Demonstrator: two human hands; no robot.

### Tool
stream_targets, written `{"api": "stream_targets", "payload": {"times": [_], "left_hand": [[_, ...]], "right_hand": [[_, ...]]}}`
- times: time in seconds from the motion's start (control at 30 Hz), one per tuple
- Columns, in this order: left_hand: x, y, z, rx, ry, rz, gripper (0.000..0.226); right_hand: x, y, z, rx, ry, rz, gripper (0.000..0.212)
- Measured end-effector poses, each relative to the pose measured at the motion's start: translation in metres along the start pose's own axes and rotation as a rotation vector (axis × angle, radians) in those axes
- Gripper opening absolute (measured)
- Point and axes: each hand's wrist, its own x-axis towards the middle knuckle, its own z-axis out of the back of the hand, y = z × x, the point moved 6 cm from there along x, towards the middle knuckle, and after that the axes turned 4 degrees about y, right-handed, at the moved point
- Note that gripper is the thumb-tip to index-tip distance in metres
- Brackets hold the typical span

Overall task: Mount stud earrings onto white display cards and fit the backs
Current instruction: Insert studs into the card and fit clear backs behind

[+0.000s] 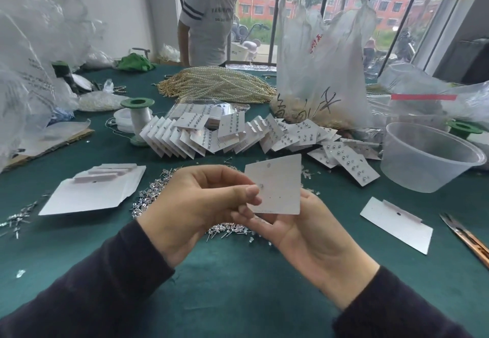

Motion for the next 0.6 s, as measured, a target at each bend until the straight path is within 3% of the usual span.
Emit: {"api": "stream_targets", "payload": {"times": [0.43, 0.6], "left_hand": [[-0.0030, -0.0061, -0.0009, 0.142, -0.074, -0.099, 0.019], [-0.0045, -0.0069, -0.0011, 0.117, -0.086, -0.122, 0.019]], "right_hand": [[-0.0023, -0.0050, -0.0014, -0.044, -0.071, 0.033, 0.046], [-0.0024, -0.0065, -0.0011, -0.052, -0.082, 0.033, 0.038]]}}
